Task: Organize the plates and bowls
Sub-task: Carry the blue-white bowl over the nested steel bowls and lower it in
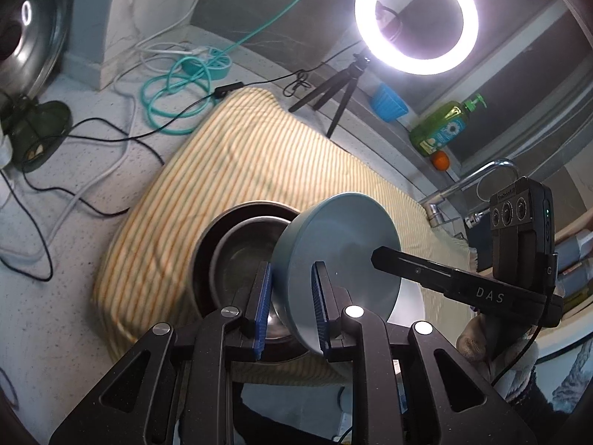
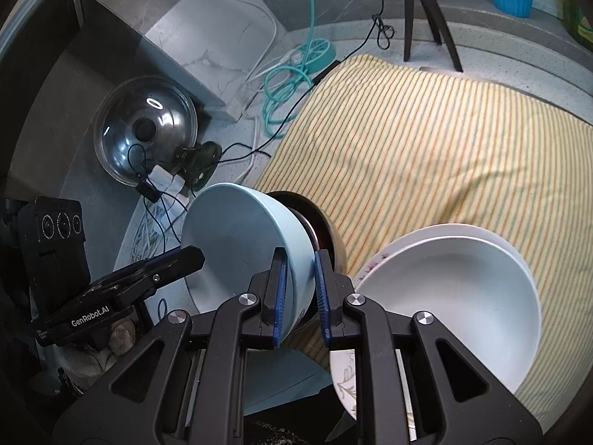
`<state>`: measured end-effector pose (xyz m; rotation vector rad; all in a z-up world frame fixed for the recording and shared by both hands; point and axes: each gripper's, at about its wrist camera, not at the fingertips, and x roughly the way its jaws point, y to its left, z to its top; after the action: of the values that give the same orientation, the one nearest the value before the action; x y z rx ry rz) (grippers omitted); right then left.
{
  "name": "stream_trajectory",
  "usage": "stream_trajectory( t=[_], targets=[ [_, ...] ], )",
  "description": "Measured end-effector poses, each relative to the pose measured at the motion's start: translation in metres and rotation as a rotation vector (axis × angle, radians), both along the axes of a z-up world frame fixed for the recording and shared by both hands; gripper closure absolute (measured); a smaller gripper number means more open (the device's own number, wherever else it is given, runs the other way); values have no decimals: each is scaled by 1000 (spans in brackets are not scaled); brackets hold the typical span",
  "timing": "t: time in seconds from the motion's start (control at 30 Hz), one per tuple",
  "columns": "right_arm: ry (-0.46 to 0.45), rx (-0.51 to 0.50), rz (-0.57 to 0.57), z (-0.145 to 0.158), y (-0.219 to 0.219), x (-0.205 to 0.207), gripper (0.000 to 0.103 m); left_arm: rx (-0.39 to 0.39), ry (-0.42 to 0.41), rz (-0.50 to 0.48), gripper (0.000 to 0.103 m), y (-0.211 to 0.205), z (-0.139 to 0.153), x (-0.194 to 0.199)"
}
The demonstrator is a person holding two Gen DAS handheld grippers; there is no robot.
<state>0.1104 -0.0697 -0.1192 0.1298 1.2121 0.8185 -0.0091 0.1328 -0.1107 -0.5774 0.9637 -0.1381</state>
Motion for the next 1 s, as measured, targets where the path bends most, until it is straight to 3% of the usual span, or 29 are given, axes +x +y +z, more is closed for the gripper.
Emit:
stream_trajectory(
  t=[0.57, 0.83, 0.87, 1.0],
  targets=[
    [74, -60, 43, -37, 30, 3, 88, -4, 91, 22, 84, 18, -24, 2],
    [49, -97, 58, -40, 36, 3, 87, 11, 93, 27, 84, 20, -27, 5],
    [43, -99, 57, -39, 36, 3, 83, 11, 90, 28, 84, 21, -27, 5],
    [20, -59, 50, -30, 31, 2, 49, 20, 70, 34, 84, 23, -21, 3]
  ],
)
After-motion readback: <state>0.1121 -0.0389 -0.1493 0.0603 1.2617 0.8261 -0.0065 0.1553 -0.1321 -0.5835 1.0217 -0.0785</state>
